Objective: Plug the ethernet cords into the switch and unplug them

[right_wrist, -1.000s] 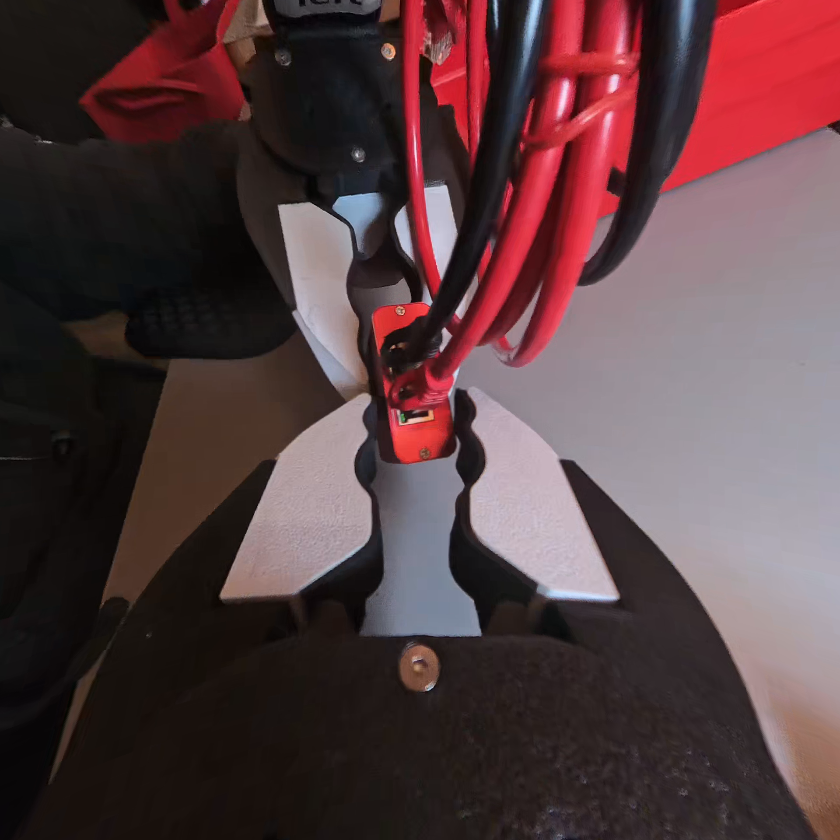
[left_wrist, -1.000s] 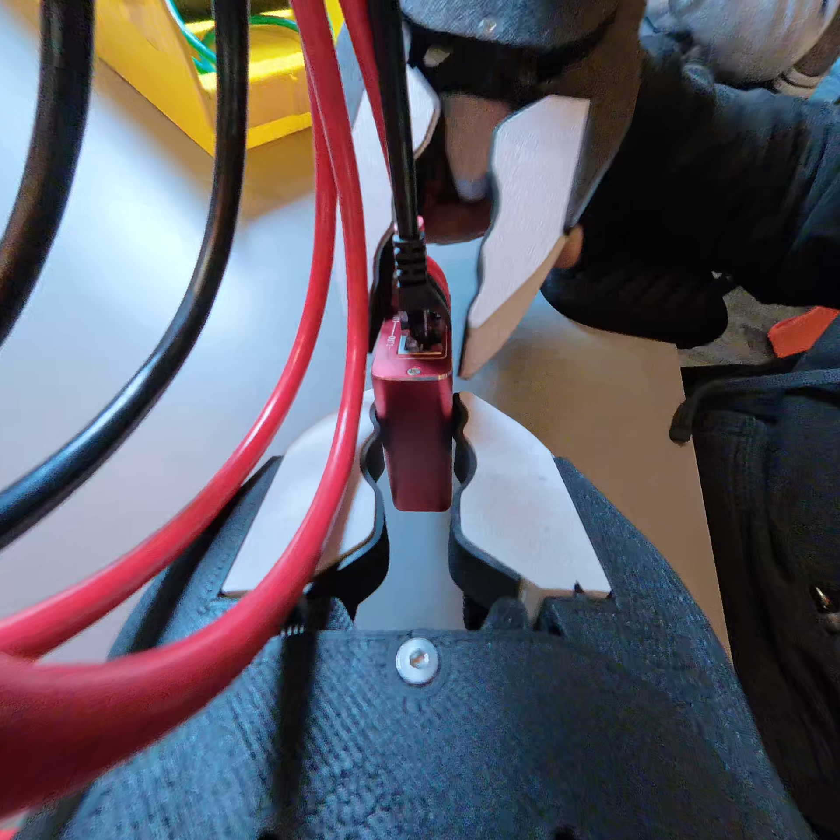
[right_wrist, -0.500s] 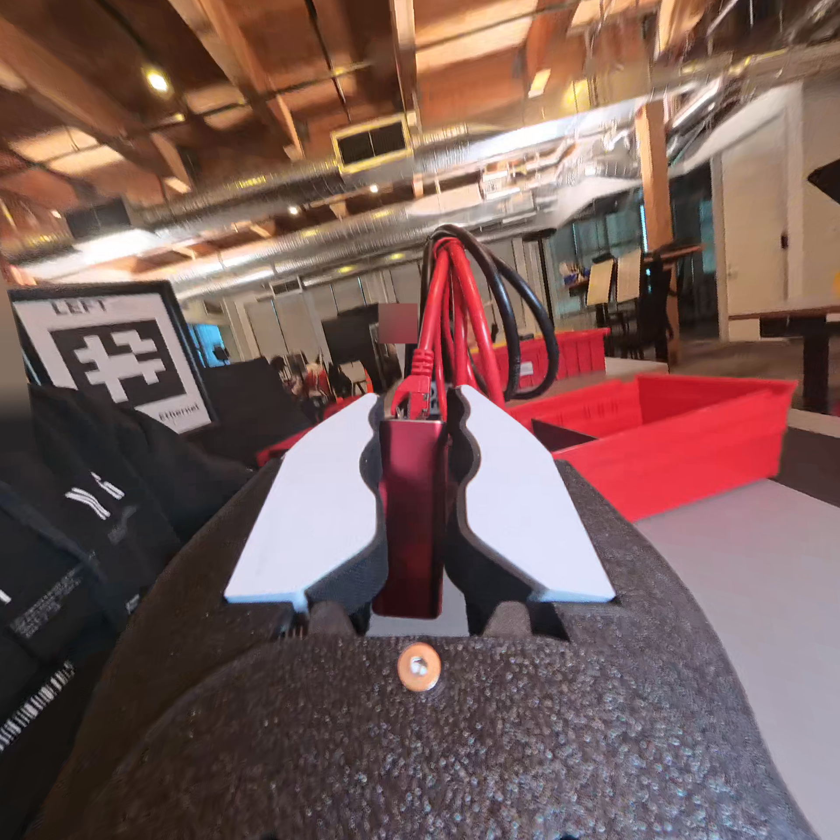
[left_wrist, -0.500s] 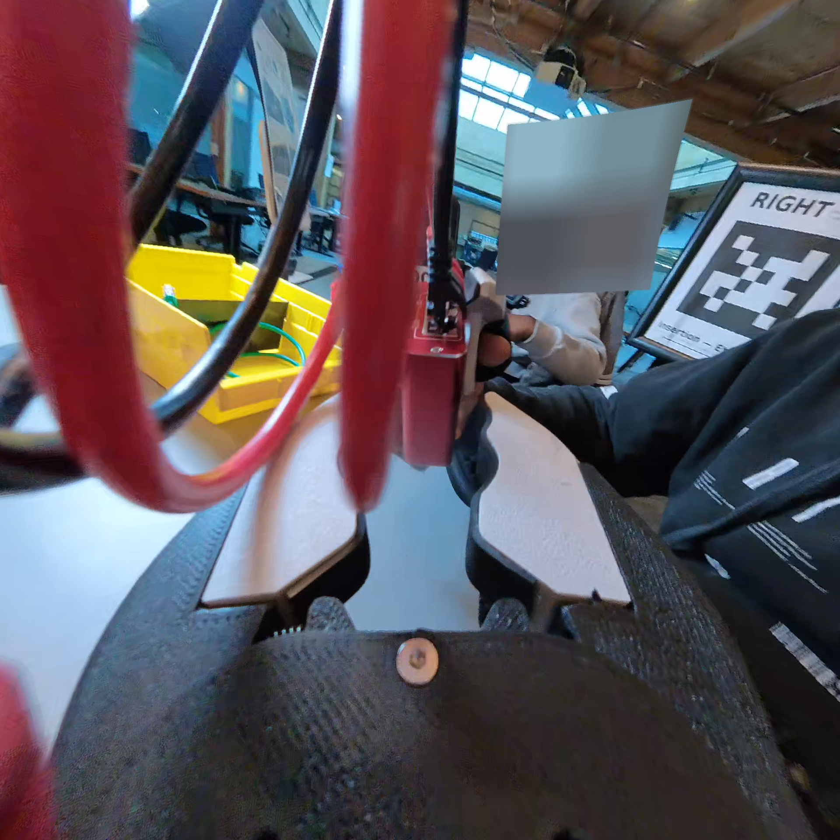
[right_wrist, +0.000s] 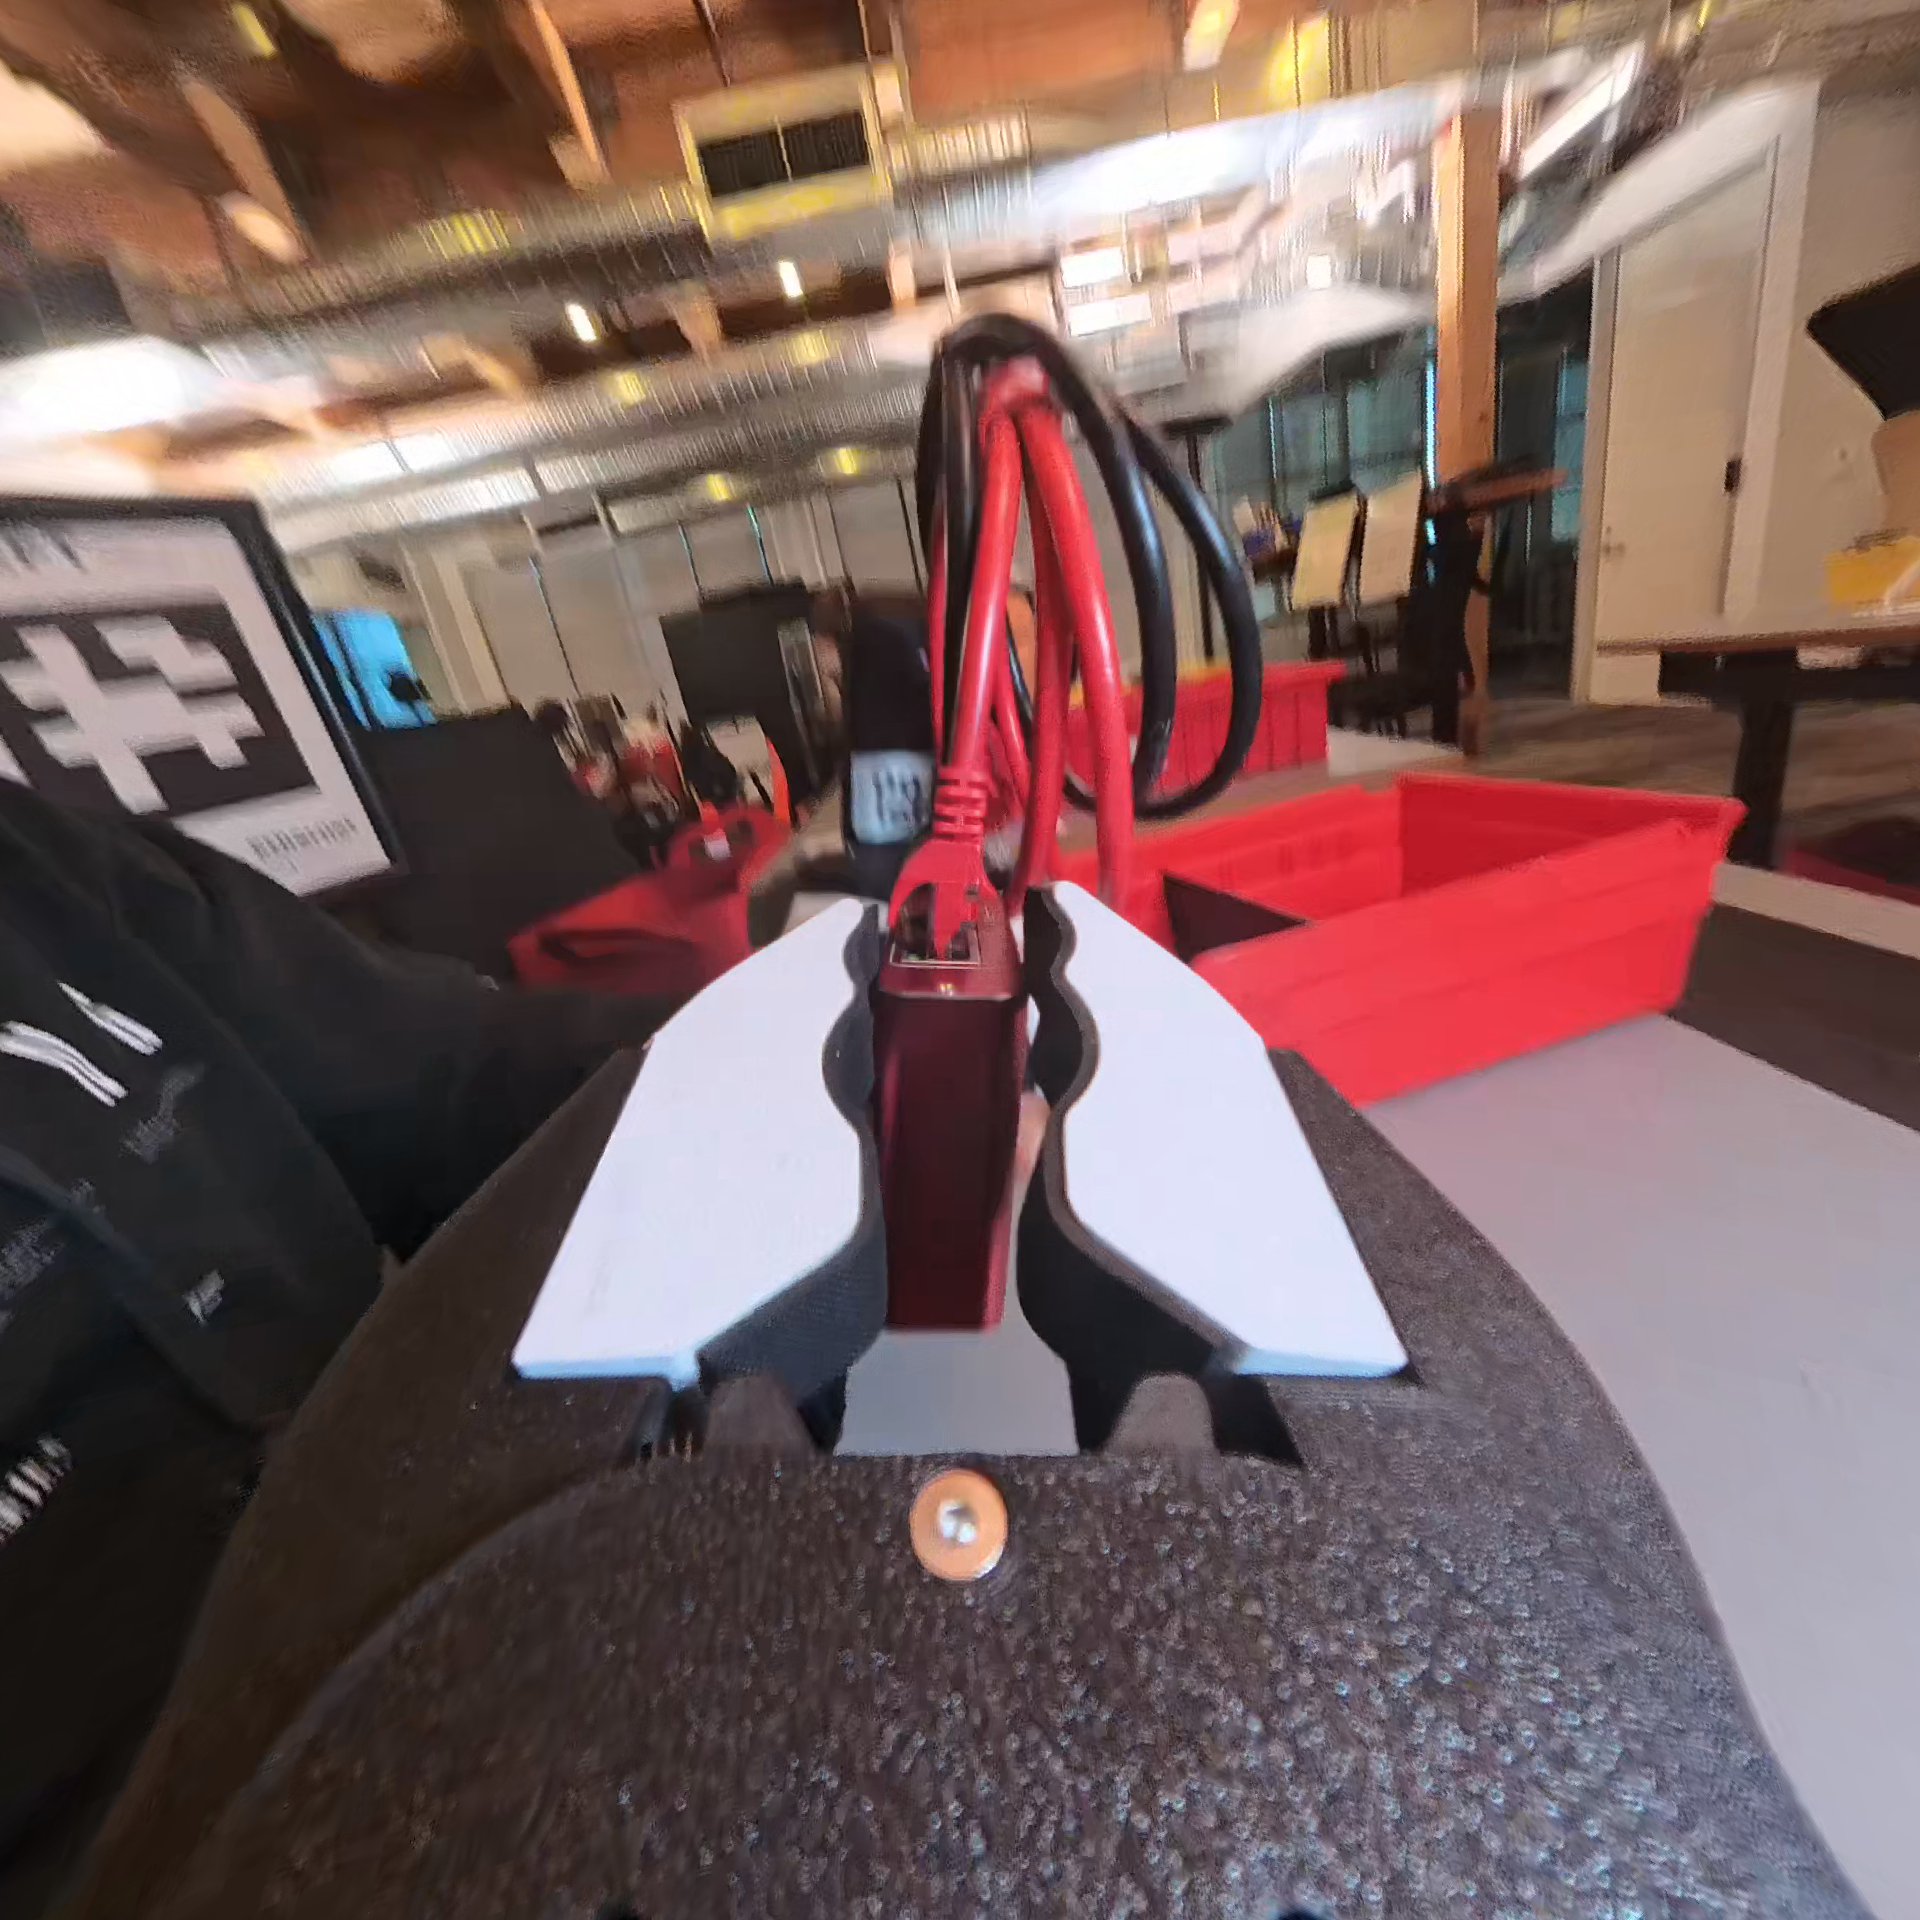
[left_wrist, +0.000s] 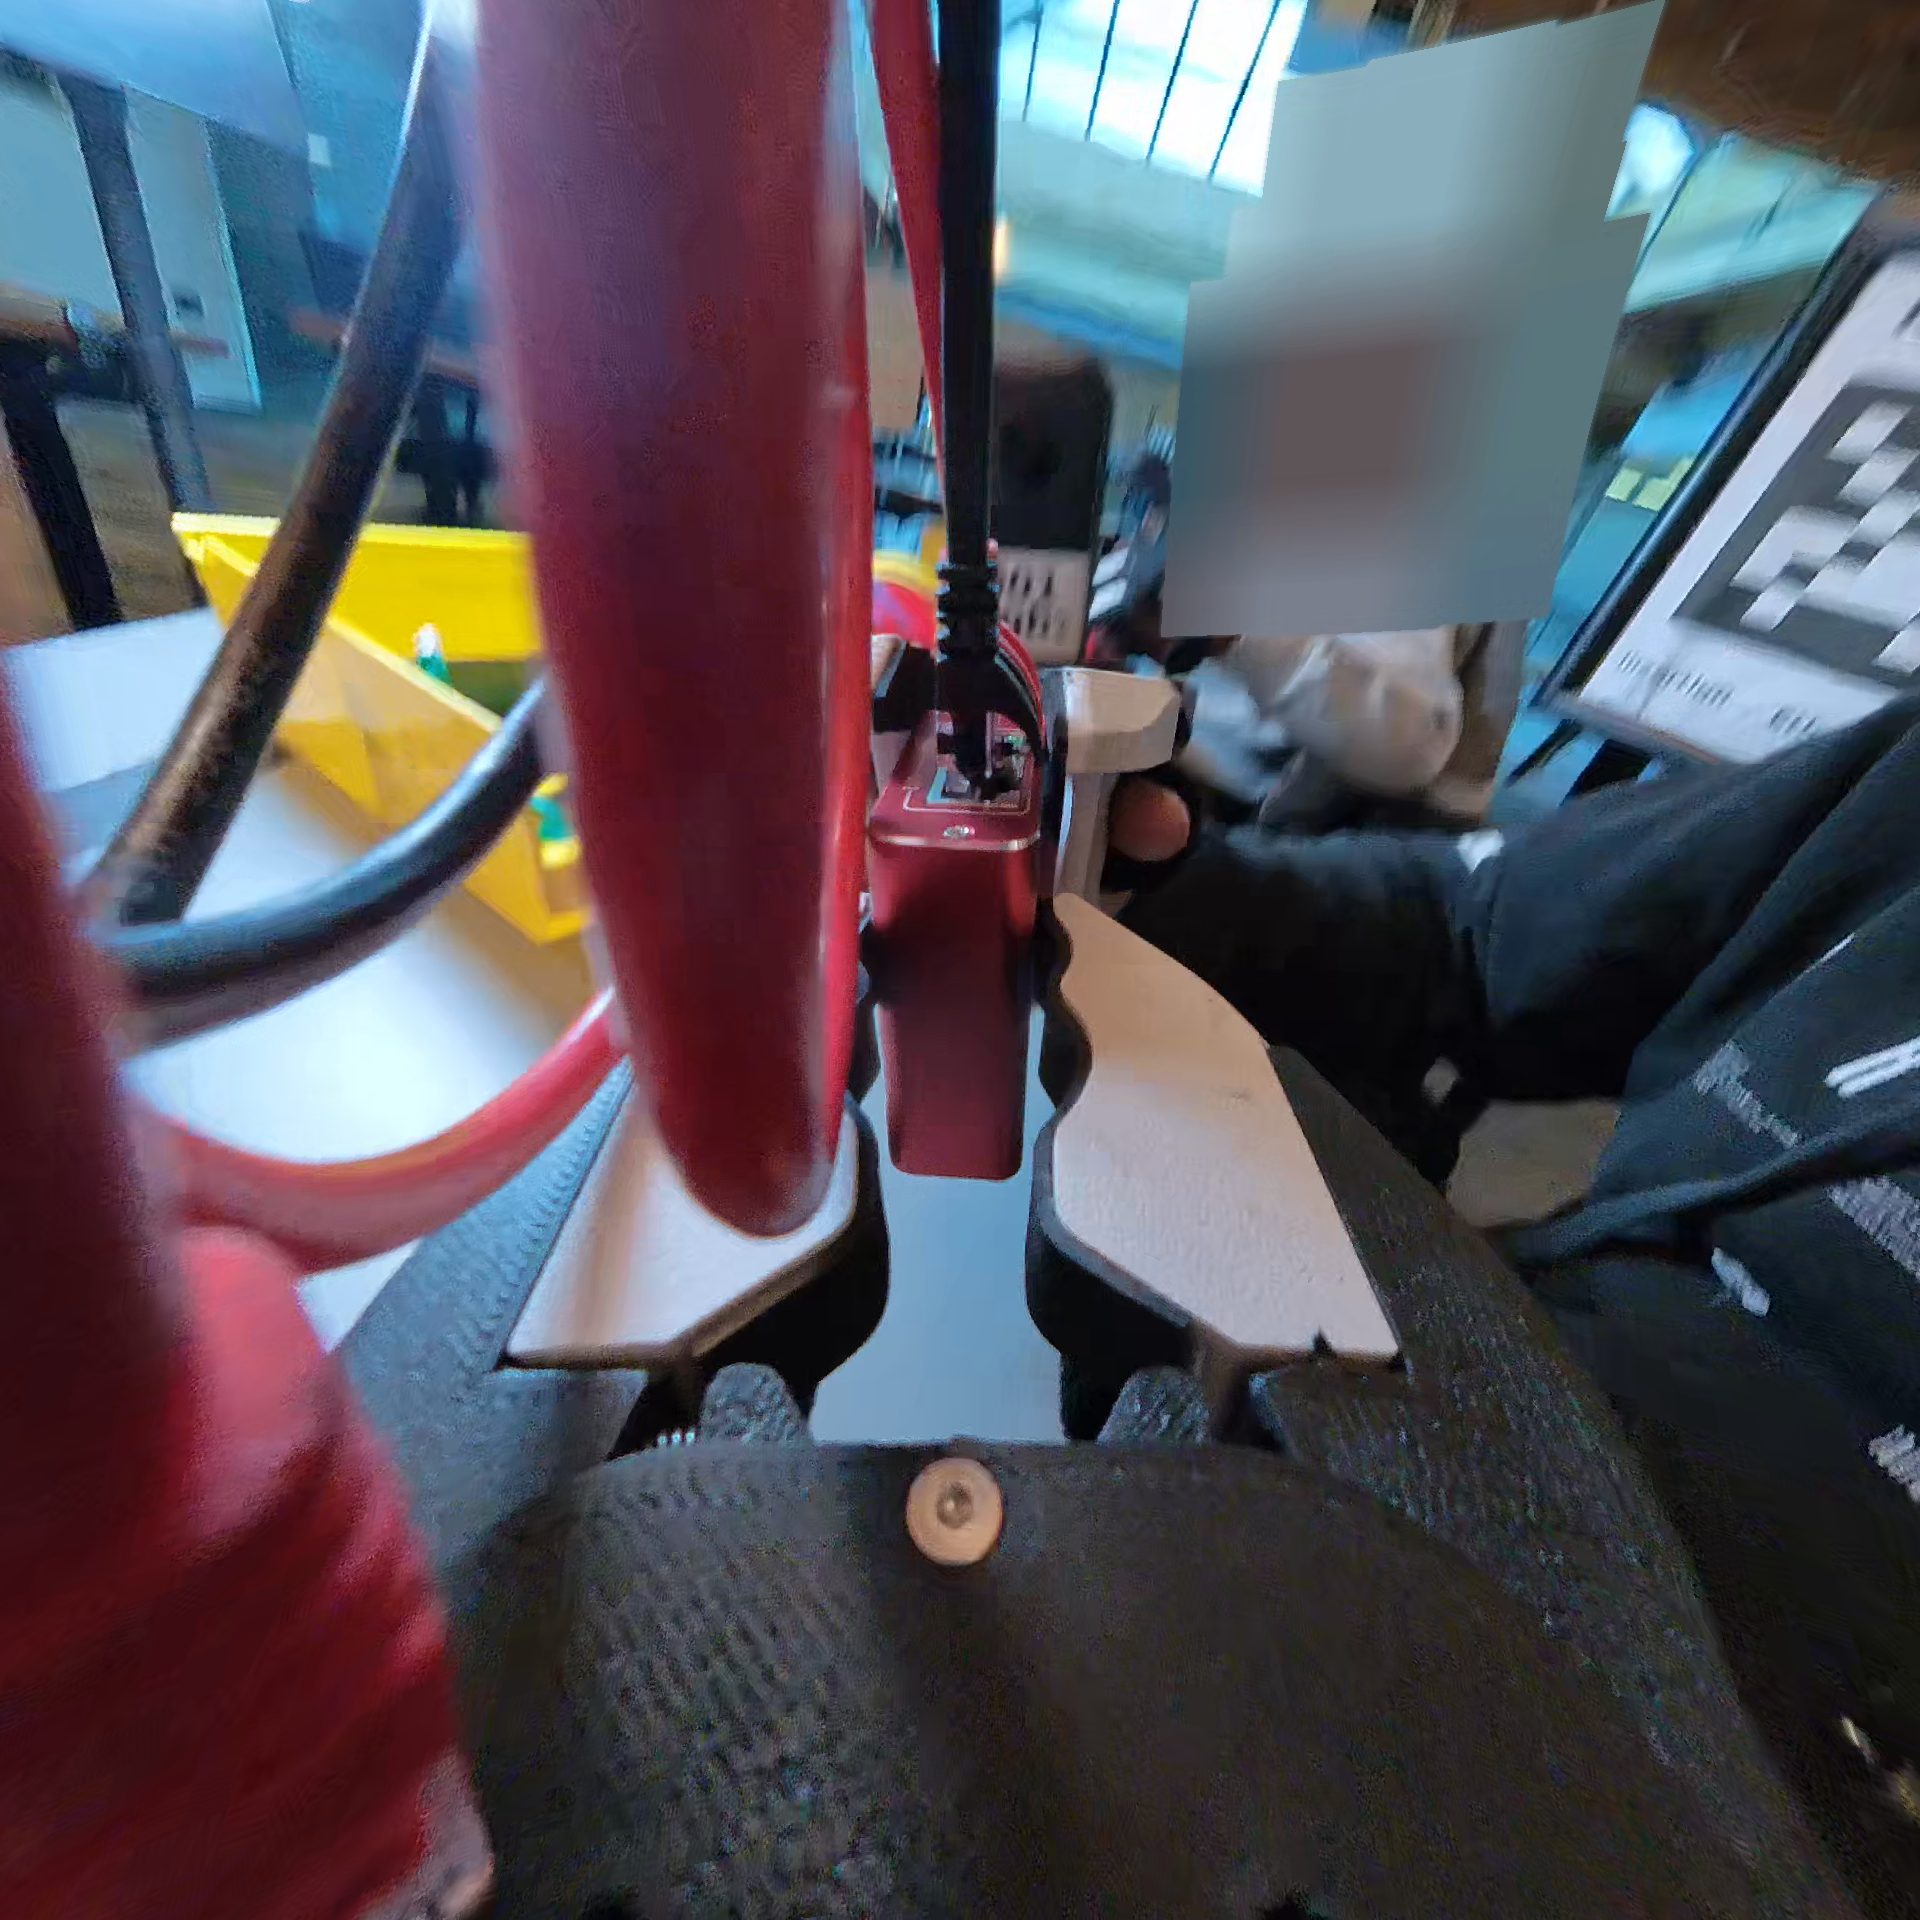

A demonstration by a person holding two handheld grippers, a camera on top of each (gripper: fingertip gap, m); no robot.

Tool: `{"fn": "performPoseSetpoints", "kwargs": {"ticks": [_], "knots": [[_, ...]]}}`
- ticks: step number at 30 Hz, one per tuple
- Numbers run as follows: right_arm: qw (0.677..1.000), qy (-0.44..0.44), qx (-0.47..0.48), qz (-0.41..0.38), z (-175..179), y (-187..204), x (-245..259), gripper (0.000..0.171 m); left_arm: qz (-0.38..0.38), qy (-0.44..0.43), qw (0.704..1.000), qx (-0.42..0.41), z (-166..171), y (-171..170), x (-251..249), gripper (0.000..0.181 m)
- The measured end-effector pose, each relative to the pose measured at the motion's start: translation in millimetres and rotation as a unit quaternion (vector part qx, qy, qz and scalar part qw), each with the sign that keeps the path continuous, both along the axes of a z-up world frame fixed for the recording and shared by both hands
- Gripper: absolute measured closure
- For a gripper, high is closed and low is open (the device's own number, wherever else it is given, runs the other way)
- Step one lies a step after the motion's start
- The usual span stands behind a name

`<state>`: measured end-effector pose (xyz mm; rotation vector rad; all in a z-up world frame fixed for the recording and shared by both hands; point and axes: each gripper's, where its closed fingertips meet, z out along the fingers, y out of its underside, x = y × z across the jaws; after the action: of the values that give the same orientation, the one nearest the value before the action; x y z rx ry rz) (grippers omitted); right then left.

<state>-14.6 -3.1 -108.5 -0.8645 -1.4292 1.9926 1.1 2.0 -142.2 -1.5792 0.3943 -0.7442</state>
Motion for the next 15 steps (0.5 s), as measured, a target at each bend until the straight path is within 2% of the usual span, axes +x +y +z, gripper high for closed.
{"fn": "performPoseSetpoints", "kwargs": {"ticks": [2, 4, 8, 10, 12, 15], "knots": [[0.995, -0.046, 0.082, -0.022, -18.1, 5.0, -3.2, 0.151, 0.024, 0.074, 0.996, -0.050, -14.2, -0.8, -12.7, 0.154], [0.981, -0.049, 0.171, -0.075, -20.8, 19.4, -1.0, 0.150, 0.041, 0.131, 0.984, -0.117, -31.3, -6.3, -29.3, 0.155], [0.922, -0.057, 0.356, -0.139, -12.2, 25.2, 11.4, 0.144, 0.091, 0.252, 0.943, -0.197, -52.9, -15.3, -61.9, 0.154], [0.862, -0.044, 0.478, -0.164, -17.6, 16.6, 11.6, 0.144, 0.087, 0.276, 0.929, -0.232, -58.7, -16.8, -65.2, 0.155], [0.786, -0.062, 0.588, -0.180, -35.8, 13.0, 6.0, 0.144, 0.079, 0.299, 0.914, -0.263, -65.9, -16.8, -65.6, 0.155], [0.674, -0.080, 0.702, -0.215, -62.3, 24.0, -11.6, 0.130, 0.062, 0.342, 0.886, -0.307, -76.8, -18.1, -64.7, 0.155]]}}
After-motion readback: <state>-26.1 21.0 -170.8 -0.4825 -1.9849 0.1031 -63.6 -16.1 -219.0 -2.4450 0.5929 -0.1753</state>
